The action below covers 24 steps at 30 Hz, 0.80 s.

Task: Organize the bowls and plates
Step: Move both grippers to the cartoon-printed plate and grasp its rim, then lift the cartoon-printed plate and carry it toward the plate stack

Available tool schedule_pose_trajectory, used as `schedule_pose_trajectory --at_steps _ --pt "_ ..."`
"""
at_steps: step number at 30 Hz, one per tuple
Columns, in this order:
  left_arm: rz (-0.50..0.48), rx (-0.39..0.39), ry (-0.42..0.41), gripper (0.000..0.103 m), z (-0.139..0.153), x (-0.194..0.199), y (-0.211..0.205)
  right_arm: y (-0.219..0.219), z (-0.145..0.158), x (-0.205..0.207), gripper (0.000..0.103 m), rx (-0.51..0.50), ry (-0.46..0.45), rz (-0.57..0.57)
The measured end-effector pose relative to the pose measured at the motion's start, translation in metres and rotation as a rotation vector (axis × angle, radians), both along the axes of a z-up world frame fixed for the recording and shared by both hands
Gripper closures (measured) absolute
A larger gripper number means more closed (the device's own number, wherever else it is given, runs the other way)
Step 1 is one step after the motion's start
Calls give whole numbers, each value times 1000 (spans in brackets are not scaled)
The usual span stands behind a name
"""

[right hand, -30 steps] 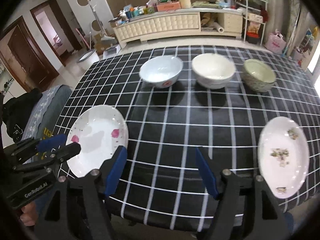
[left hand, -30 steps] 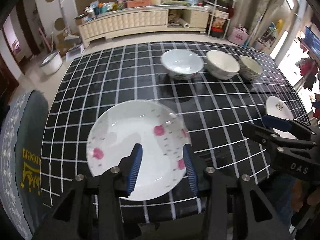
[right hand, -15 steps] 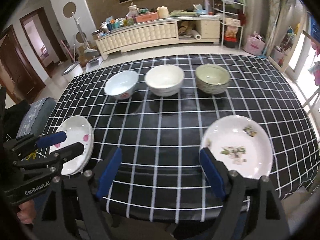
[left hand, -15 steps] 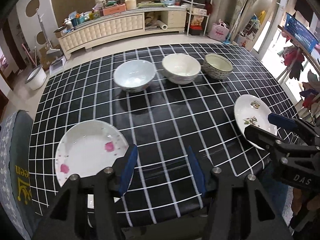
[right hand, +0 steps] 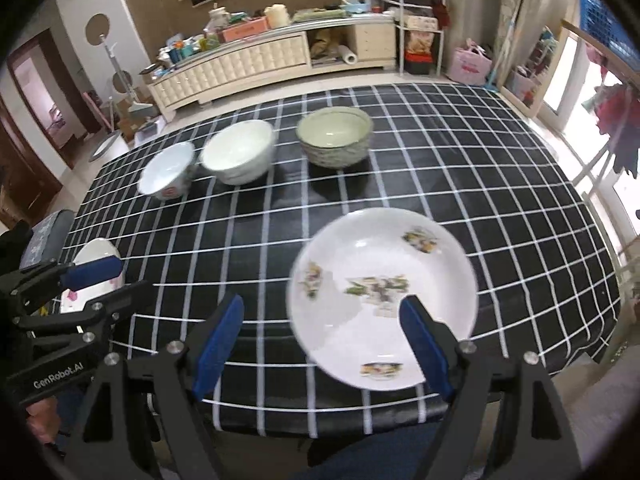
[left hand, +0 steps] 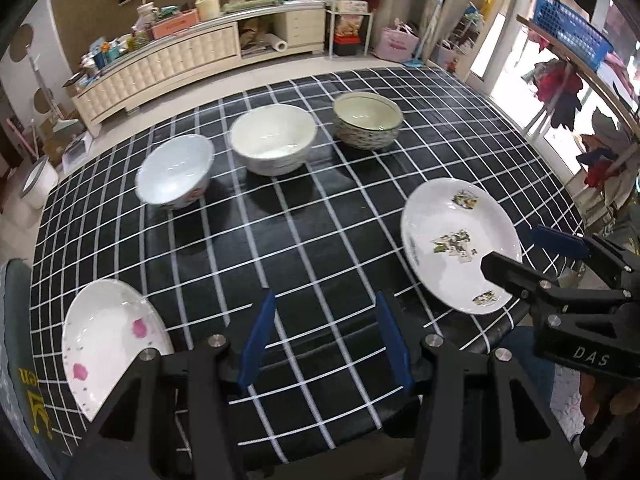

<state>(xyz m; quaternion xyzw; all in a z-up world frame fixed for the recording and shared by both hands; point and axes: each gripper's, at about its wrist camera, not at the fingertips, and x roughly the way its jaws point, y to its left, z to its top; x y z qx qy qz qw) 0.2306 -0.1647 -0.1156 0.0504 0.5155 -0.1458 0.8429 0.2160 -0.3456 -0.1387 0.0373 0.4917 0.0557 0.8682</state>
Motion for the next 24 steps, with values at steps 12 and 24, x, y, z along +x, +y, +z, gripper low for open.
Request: schedule_pose_trajectory --at_steps 12,24 --pt "-34 10 67 53 -32 27 -48 -55 -28 18 17 -60 52 -77" --pt "-75 19 123 53 -73 50 -86 -90 -65 44 17 -109 130 -95"
